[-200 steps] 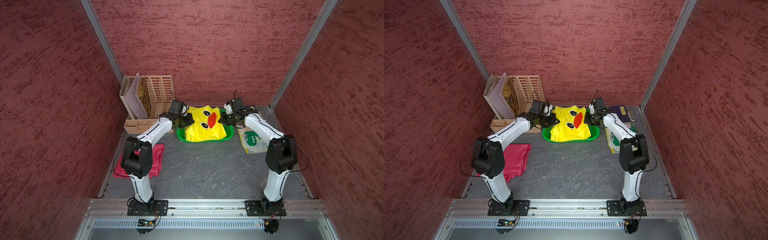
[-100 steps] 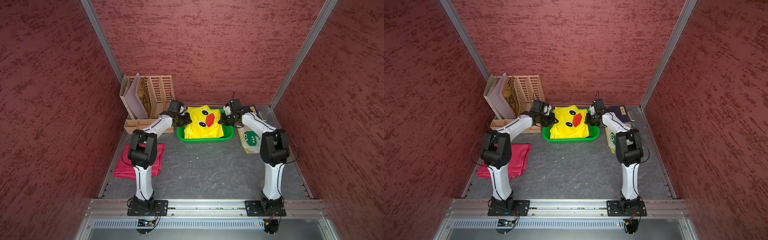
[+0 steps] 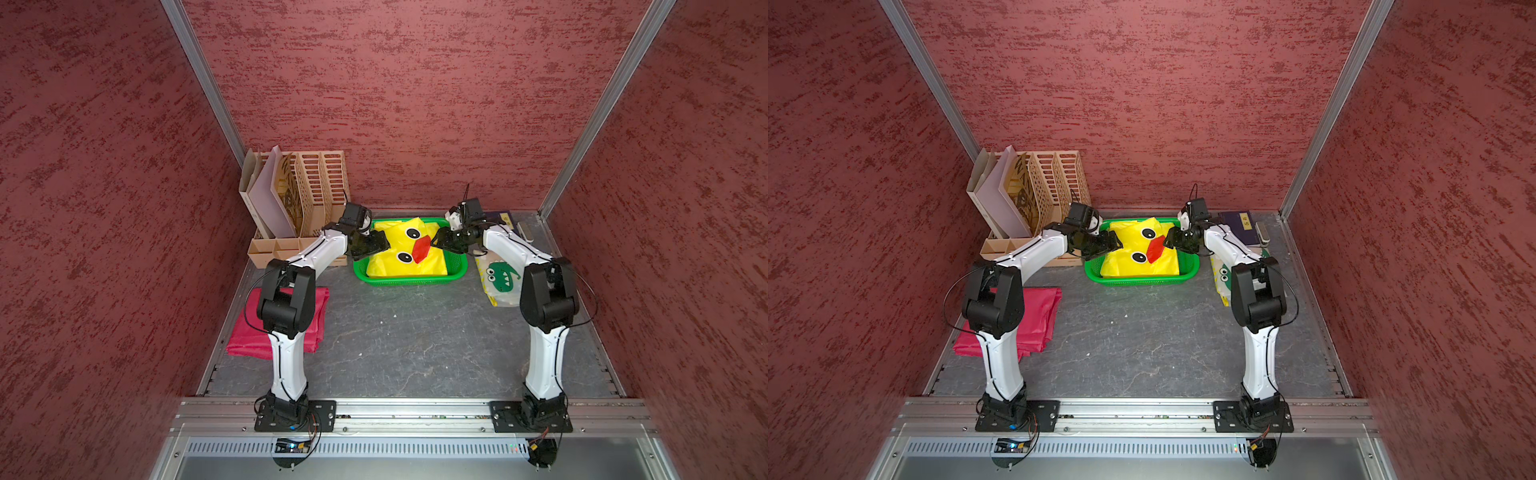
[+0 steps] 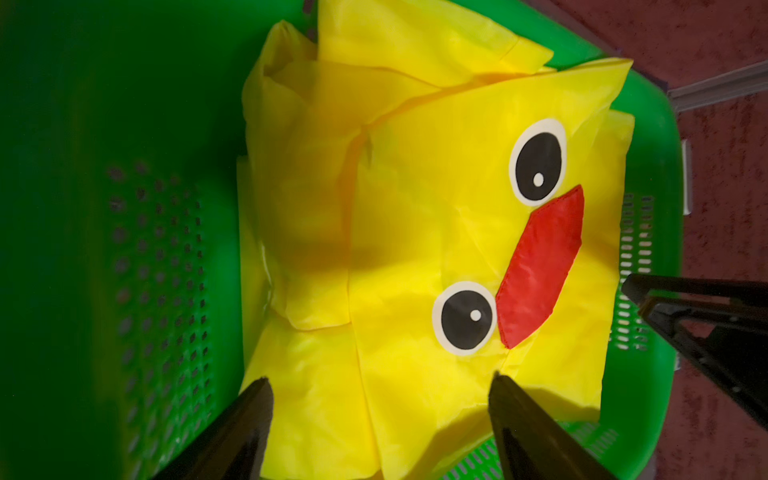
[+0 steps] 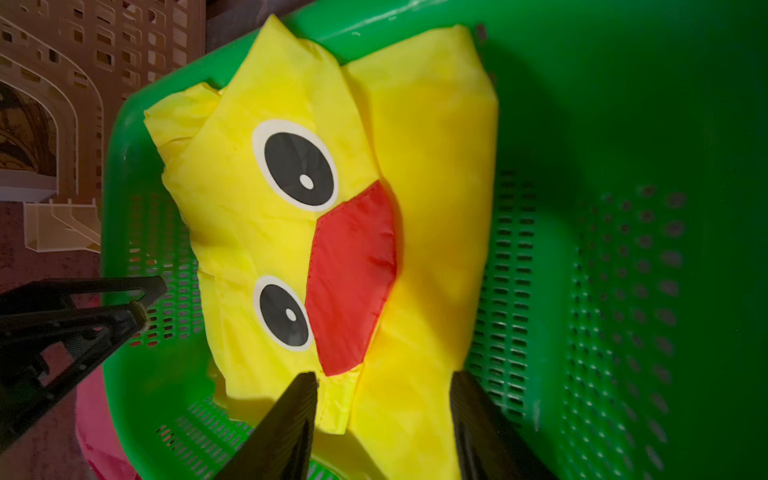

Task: Put the folded raincoat in the basket
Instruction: Place the raincoat in the basket.

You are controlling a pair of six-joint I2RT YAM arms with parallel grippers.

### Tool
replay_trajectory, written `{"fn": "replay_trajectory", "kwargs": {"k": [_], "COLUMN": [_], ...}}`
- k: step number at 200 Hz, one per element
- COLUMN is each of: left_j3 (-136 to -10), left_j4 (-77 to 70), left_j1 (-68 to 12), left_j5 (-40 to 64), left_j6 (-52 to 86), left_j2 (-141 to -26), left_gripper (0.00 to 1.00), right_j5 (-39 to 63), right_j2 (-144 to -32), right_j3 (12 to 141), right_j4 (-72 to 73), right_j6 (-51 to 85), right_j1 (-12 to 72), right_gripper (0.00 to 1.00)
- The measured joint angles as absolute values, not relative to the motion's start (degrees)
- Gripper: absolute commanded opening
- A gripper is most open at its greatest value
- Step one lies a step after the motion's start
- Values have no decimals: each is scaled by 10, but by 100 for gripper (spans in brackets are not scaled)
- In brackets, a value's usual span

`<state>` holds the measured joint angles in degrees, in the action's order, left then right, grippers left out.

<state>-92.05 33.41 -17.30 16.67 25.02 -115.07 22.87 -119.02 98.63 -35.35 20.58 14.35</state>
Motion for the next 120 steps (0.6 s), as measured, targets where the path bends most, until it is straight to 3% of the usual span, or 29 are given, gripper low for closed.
{"fn": "replay_trajectory", "kwargs": {"k": [69,120], "left_j3": [-944,-794], "left_j4": [366,264], "left_j1": [-209,-233], "left_j5": [100,74], "left_j6": [230,240], "left_j2": [-1034,-858], "left_gripper": [100,100], "right_j5": [198,200], "right_j2": [-1045,-865], "right_j3": [947,800], "right_j4": [-366,-285], "right_j6": [192,178], "right_j1": [143,148], "right_gripper": [66,70]}}
